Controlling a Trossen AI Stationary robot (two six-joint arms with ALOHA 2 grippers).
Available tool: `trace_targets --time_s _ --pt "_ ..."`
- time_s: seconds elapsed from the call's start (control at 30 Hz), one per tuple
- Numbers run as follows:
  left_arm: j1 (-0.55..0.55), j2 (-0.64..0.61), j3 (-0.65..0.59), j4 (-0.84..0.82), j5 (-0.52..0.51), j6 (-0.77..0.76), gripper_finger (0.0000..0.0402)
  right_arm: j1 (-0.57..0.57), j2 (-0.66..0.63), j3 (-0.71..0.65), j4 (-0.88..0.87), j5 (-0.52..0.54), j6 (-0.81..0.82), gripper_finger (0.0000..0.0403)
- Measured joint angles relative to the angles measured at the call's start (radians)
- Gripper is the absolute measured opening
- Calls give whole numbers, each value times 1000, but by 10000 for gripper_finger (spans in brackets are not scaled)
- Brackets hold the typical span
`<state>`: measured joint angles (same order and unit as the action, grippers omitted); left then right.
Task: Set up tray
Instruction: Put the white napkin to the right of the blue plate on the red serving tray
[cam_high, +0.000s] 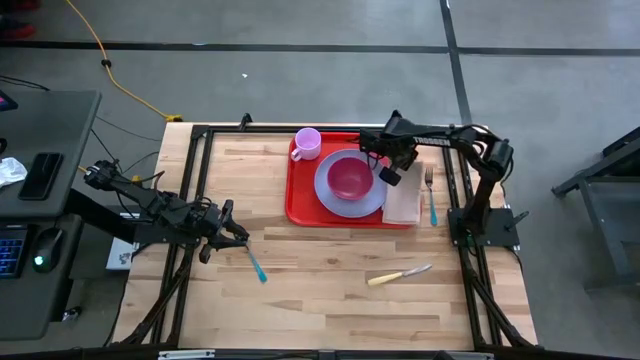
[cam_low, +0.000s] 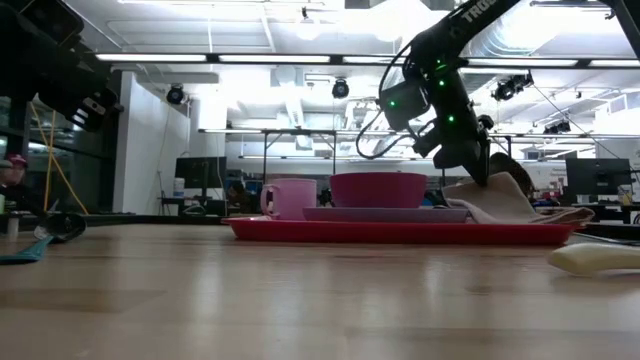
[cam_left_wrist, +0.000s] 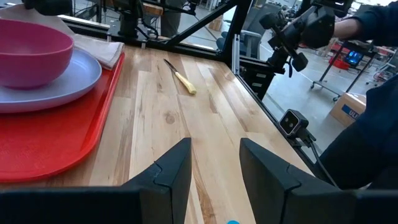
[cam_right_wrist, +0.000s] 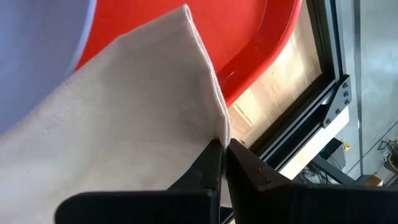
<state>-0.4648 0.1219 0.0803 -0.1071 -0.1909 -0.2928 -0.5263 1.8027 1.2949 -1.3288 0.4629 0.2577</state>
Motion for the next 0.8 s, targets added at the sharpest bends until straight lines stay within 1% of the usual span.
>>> trace_targets --time_s 0.2,0.4,0.8 --pt "0 0 0 0 0 0 166 -28 0 0 10 -3 -57 0" --pt "0 0 0 0 0 0 166 -45 0 0 62 -55 -107 0" --pt "0 0 0 0 0 0 166 -69 22 -14 103 -59 -158 0"
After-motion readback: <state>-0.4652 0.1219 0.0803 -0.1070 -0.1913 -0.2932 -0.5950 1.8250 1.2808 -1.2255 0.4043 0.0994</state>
